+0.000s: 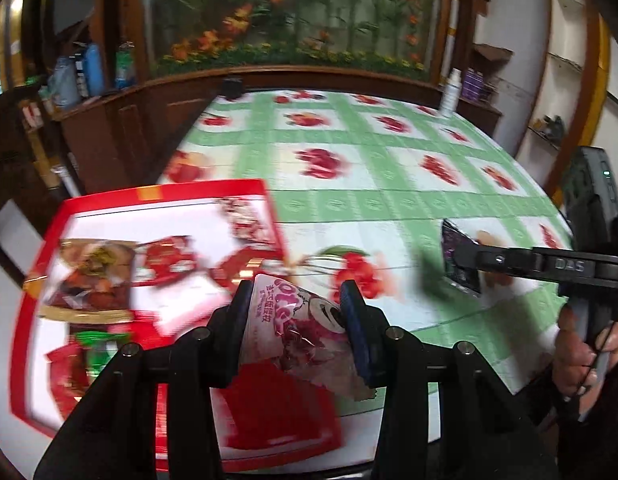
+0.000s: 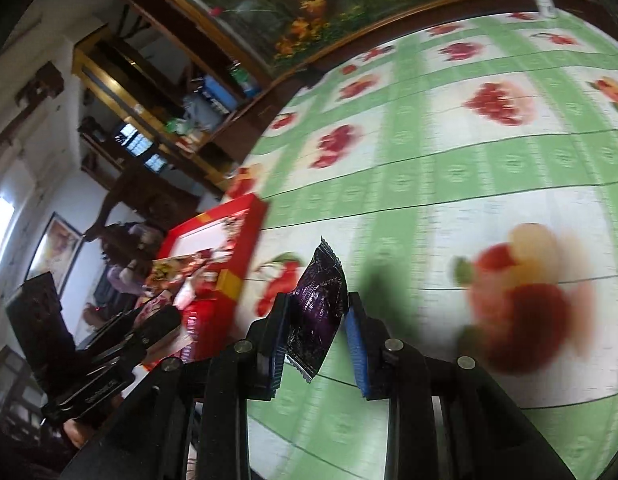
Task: Organize snacks
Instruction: 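Carry the pink packet over the tray with left while right carries the purple packet, then open both grippers to drop the pink and purple packets into the tray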
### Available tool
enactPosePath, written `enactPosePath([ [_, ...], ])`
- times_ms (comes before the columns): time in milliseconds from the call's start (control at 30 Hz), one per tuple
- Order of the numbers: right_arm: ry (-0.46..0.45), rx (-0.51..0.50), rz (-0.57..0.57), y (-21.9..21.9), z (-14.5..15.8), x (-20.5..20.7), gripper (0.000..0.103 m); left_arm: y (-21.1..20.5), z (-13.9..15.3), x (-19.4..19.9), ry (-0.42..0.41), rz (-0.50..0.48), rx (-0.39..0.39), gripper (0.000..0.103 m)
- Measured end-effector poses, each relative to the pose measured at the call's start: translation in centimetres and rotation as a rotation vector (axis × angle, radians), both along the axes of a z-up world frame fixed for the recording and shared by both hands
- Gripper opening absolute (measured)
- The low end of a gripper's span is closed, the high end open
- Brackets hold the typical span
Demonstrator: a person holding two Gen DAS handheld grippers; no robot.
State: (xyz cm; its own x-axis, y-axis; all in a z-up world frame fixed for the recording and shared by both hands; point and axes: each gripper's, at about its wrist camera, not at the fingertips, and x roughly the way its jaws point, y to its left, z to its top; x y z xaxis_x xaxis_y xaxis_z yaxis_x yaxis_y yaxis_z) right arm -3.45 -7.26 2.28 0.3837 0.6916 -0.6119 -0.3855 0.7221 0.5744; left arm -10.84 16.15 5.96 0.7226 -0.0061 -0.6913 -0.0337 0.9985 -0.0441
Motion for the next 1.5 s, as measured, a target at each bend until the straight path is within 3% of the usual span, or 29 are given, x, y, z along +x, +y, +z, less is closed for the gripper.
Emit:
enactPosePath([
  [300, -0.019, -0.010, 0.116, 7.5, 1.3, 0.2, 0.028, 4.7, -0.4, -1.1, -0.024, 0.136, 0.040, 0.042],
  [700, -0.051, -0.042, 0.225, 14.5, 2.4, -0.4, 0.028, 7.3, -0.9, -1.5, -0.029, 0.183, 0.032, 0.042],
  [1067, -0.046, -0.047, 0.240, 15.5, 2.1, -0.5, 0.028, 8.9, -0.9, -1.8, -0.031, 0.207, 0.027, 0.042],
  [1500, -0.070, -0.055, 0.287, 18.0, 3.0, -0.4, 0.029, 13.3, -0.1, -2.4, -0.049, 0.344, 0.040, 0.044],
])
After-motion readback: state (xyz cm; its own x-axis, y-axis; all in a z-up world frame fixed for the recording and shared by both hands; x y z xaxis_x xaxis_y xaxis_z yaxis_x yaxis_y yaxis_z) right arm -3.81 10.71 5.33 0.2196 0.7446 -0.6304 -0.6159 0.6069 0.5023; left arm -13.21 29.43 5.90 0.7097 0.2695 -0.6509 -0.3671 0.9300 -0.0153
